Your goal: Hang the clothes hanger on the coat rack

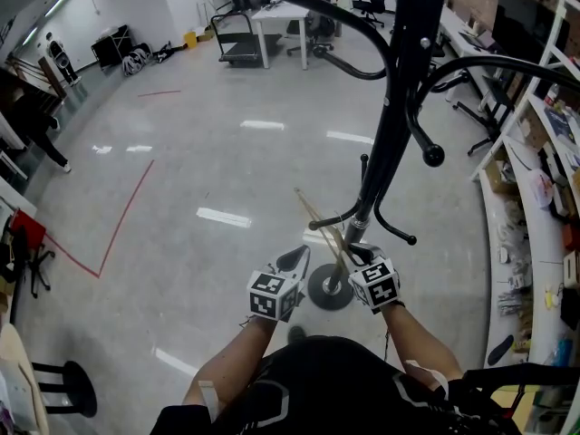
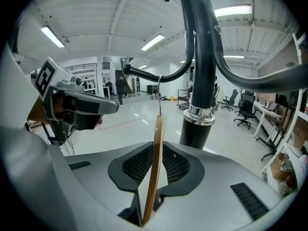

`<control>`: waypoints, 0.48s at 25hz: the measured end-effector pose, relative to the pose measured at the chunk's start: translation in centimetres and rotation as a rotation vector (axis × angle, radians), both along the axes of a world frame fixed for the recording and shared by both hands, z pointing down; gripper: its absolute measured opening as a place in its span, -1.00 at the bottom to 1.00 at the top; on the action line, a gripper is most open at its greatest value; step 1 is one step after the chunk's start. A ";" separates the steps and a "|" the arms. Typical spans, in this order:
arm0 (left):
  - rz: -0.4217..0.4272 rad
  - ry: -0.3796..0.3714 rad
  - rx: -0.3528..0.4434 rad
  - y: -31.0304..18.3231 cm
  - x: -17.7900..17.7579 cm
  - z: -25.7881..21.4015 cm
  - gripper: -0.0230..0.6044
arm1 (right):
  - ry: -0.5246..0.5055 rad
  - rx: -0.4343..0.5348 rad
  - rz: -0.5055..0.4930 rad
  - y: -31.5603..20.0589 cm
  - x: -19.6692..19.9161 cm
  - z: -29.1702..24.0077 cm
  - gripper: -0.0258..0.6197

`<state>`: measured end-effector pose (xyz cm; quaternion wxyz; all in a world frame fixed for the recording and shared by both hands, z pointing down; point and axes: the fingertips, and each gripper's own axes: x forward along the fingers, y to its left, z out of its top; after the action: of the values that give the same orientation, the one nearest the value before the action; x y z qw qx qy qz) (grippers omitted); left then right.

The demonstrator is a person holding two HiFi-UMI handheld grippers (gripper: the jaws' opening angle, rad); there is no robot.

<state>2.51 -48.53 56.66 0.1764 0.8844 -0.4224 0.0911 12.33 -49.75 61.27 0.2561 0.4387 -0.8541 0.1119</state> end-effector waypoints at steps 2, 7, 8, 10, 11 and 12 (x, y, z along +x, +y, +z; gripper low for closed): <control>-0.002 -0.001 0.001 0.1 -0.2 0.0 -0.93 | 0.004 -0.005 -0.004 -0.2 -0.2 0.3 -0.74; -0.008 -0.003 0.004 0.2 -0.6 -0.2 -0.93 | 0.011 -0.014 -0.003 -0.7 -0.6 0.5 -0.74; -0.010 -0.004 0.004 0.2 -0.7 -0.2 -0.93 | 0.010 -0.015 -0.002 -0.7 -0.6 0.4 -0.74; -0.014 -0.005 0.004 0.3 -1.0 -0.3 -0.93 | 0.007 -0.016 -0.002 -0.6 -0.7 0.4 -0.74; -0.017 -0.005 0.005 0.3 -1.1 -0.3 -0.93 | 0.006 -0.017 -0.002 -0.5 -0.7 0.3 -0.74; -0.018 -0.006 0.004 0.4 -1.1 -0.3 -0.93 | 0.006 -0.018 -0.003 -0.4 -0.7 0.3 -0.74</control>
<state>1.36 -48.15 56.33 0.1742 0.8807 -0.4309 0.0911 11.60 -50.16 61.56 0.2627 0.4355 -0.8529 0.1179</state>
